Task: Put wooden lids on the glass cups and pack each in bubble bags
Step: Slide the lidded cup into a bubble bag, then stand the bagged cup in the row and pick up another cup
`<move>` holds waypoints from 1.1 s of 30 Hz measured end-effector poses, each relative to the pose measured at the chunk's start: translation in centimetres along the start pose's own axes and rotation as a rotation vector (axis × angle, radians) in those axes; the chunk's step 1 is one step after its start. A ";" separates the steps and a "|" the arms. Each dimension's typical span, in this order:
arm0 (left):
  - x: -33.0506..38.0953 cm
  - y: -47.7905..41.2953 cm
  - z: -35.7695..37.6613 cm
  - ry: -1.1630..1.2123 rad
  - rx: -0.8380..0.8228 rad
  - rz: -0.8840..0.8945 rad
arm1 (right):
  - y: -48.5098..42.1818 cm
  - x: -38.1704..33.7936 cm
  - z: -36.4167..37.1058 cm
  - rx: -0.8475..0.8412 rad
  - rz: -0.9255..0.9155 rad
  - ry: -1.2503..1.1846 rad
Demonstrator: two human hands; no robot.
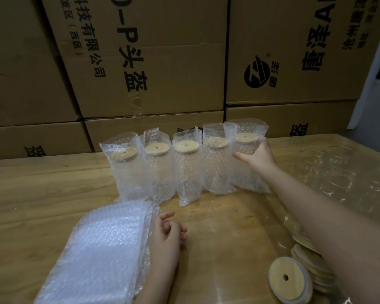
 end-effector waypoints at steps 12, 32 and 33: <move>0.7 0.3 0.0 -0.050 -0.023 -0.007 | 1.2 0.2 0.8 0.082 -0.012 -0.013; 0.4 0.2 -0.1 -0.071 -0.015 -0.010 | 2.5 2.6 1.1 -0.007 0.030 -0.100; 0.4 0.1 -0.1 -0.074 -0.016 -0.012 | 2.7 2.4 1.0 0.007 0.015 -0.099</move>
Point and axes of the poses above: each hand's wrist, its own y-axis away from the middle knuckle, its own z-axis out of the palm, x = y × z, the point moved 7 cm from there along -y, towards the middle knuckle, and after that the axes turned 8 degrees about z, right-handed, at the moved point
